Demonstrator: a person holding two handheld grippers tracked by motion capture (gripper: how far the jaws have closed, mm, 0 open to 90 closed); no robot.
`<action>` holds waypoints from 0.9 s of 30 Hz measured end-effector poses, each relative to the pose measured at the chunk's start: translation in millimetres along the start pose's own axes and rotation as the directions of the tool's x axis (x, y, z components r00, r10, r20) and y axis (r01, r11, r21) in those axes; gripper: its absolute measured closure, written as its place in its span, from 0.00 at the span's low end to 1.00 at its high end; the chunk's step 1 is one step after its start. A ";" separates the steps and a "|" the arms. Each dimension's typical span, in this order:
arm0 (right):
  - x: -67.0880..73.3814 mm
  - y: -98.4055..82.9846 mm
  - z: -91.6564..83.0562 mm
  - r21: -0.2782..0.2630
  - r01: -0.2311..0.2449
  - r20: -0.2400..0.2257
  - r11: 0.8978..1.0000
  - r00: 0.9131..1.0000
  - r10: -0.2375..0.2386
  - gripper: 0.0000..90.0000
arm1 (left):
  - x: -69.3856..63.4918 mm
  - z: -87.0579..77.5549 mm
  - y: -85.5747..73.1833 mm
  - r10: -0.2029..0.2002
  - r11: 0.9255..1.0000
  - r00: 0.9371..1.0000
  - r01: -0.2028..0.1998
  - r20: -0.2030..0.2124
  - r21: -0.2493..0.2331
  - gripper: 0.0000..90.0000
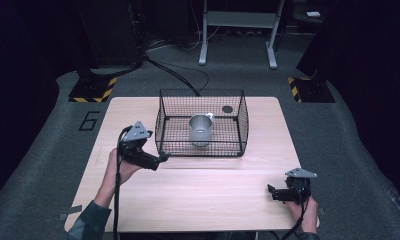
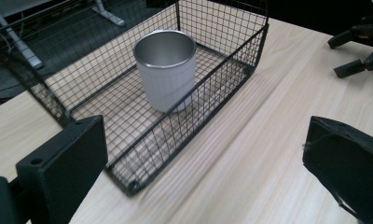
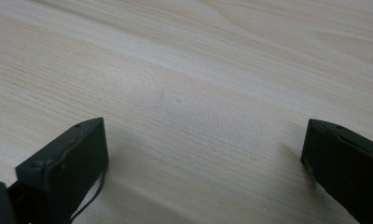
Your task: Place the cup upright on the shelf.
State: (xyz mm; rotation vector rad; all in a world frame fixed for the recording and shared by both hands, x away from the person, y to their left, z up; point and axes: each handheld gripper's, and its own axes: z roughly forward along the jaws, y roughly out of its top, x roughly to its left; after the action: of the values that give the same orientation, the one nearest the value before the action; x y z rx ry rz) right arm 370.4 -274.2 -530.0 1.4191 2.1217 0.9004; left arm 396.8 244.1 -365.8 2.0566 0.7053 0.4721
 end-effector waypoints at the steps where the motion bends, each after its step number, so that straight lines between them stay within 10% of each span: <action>1: 0.0 0.0 0.0 0.000 0.000 0.000 1.000 1.000 0.000 0.00 | -1.6 -6.7 -6.3 -0.003 1.000 1.000 0.003 -0.007 -0.003 0.00; 11: 0.1 0.0 0.0 0.000 -0.001 0.002 1.000 1.000 0.001 0.00 | 3.3 -36.6 -72.9 -0.080 0.996 0.991 0.083 -0.108 0.026 0.00; 17: 0.0 0.0 0.0 0.000 -0.002 0.003 1.000 1.000 0.002 0.00 | 3.2 -31.1 -136.4 -0.151 0.982 0.967 0.170 -0.203 0.081 0.00; 27: -0.2 -0.2 0.0 -0.001 0.004 0.004 1.000 1.000 -0.004 0.00 | 22.0 -11.8 -184.7 -0.235 0.950 0.924 0.284 -0.301 0.130 0.00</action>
State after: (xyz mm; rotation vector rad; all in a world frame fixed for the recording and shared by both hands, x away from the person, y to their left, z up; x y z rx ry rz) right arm 370.4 -274.4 -530.1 1.4141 2.1206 0.8962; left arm 351.0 348.1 -513.5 2.0325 1.2132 0.5726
